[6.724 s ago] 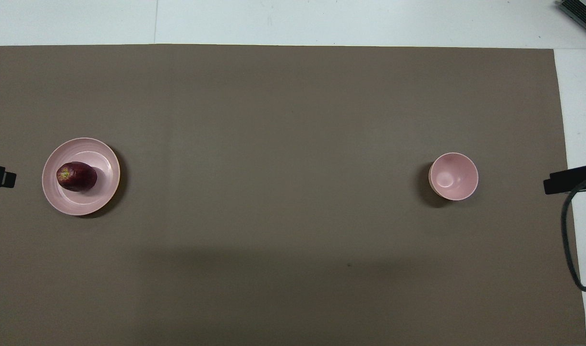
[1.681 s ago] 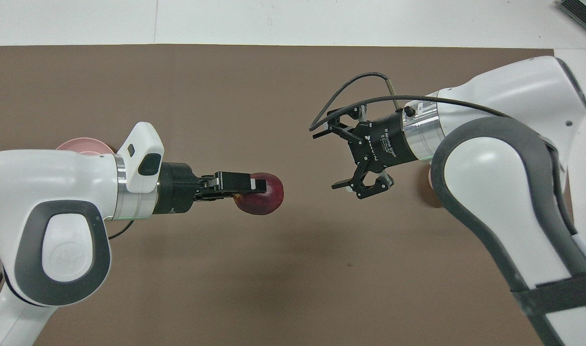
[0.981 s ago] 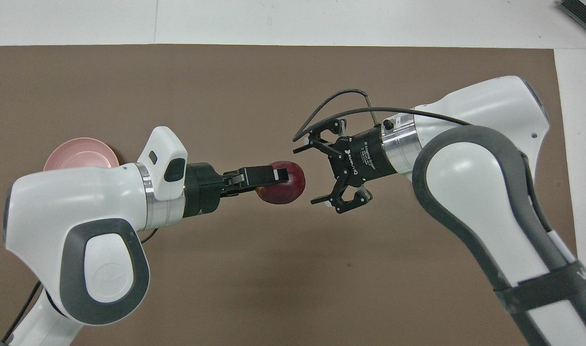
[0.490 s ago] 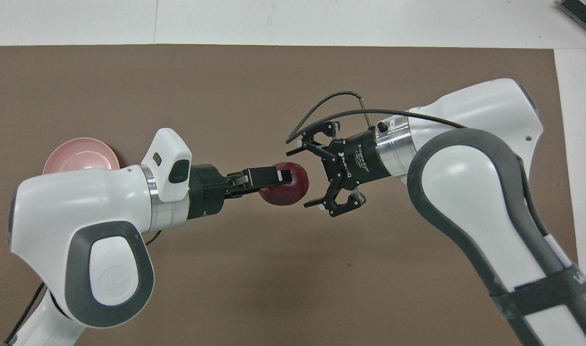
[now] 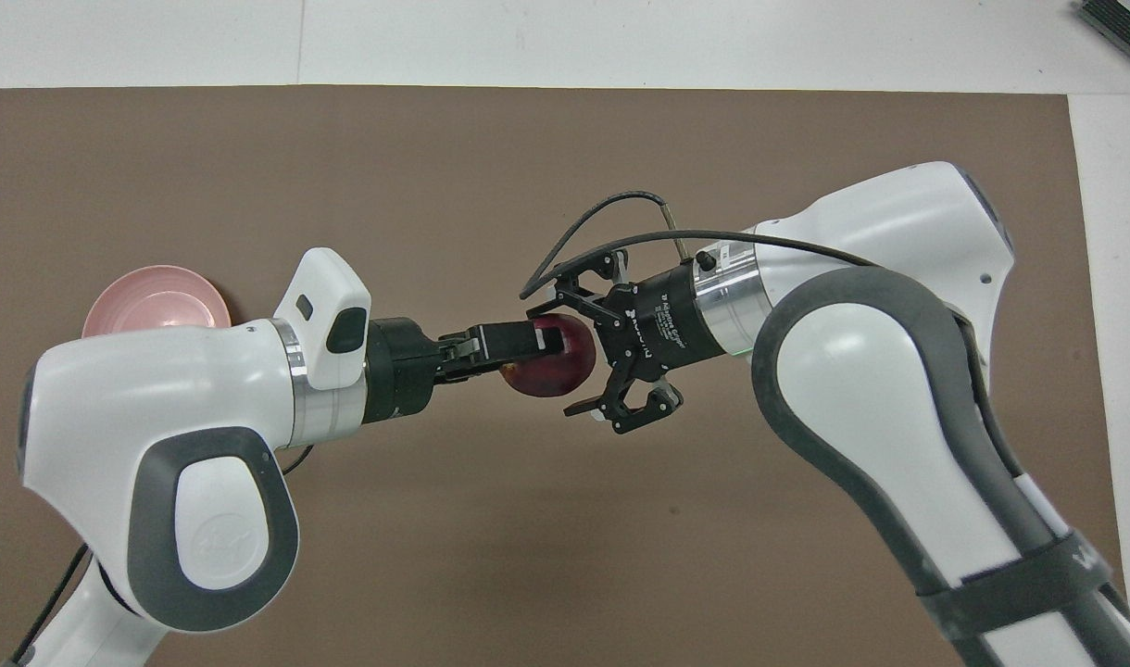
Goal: Move apple from plate to bowl
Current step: 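Close the right gripper around the apple held by the left gripper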
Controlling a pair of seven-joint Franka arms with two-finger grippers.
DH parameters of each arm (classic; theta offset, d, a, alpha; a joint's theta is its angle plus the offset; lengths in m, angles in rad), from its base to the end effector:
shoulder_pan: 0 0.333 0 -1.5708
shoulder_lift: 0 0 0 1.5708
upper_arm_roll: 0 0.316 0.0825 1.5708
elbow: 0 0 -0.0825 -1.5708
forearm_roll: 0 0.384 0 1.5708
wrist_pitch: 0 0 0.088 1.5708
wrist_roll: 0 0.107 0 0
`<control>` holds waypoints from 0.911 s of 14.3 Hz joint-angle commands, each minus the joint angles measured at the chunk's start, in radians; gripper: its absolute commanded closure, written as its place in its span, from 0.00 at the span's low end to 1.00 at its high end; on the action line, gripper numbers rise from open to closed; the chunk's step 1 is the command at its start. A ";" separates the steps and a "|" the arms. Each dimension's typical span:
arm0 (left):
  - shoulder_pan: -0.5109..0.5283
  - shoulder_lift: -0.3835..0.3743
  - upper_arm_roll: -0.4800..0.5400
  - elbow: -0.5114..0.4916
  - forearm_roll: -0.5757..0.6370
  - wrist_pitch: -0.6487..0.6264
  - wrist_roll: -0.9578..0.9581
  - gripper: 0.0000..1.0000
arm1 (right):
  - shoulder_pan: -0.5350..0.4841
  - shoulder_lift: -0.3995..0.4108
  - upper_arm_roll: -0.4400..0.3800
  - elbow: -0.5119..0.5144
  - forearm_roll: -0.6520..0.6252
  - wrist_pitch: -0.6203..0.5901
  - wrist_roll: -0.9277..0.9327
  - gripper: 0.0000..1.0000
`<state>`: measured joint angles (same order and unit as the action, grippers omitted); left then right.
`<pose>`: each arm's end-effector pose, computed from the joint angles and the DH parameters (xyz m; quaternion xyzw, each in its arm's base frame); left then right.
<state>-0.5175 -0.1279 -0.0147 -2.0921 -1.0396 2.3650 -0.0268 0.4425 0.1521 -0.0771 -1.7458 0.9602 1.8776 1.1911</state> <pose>0.4709 -0.2899 0.5273 0.8934 0.0562 0.0530 0.4427 0.5519 0.2801 0.5088 -0.7572 0.4883 0.3103 0.3031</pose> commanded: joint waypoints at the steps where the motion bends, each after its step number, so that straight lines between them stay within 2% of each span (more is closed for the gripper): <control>1: -0.018 -0.016 0.010 -0.014 -0.014 0.023 -0.019 0.99 | 0.010 -0.036 -0.001 -0.047 0.005 0.025 0.010 0.87; 2: -0.018 -0.016 0.010 -0.014 -0.014 0.023 -0.021 0.96 | 0.010 -0.036 -0.003 -0.047 0.005 0.028 0.013 1.00; 4: -0.016 -0.016 0.010 -0.014 -0.014 0.019 -0.021 0.92 | 0.007 -0.034 -0.003 -0.046 -0.001 0.028 0.008 1.00; 5: -0.016 -0.016 0.010 -0.014 -0.014 0.017 -0.021 0.79 | 0.007 -0.032 -0.003 -0.044 -0.007 0.028 0.008 1.00; 7: -0.016 -0.013 0.012 -0.008 -0.013 0.016 -0.021 0.19 | 0.005 -0.029 -0.003 -0.040 -0.009 0.026 0.007 1.00; 8: -0.016 -0.013 0.012 -0.006 -0.011 0.014 -0.021 0.00 | 0.002 -0.028 -0.003 -0.037 -0.009 0.026 0.004 1.00; 13: -0.006 -0.010 0.012 0.000 -0.002 -0.007 -0.019 0.00 | -0.008 -0.028 -0.009 -0.029 -0.058 0.003 -0.025 1.00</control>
<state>-0.5175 -0.1282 -0.0103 -2.0898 -1.0397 2.3654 -0.0360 0.4408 0.1487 -0.0831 -1.7566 0.9396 1.8830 1.1873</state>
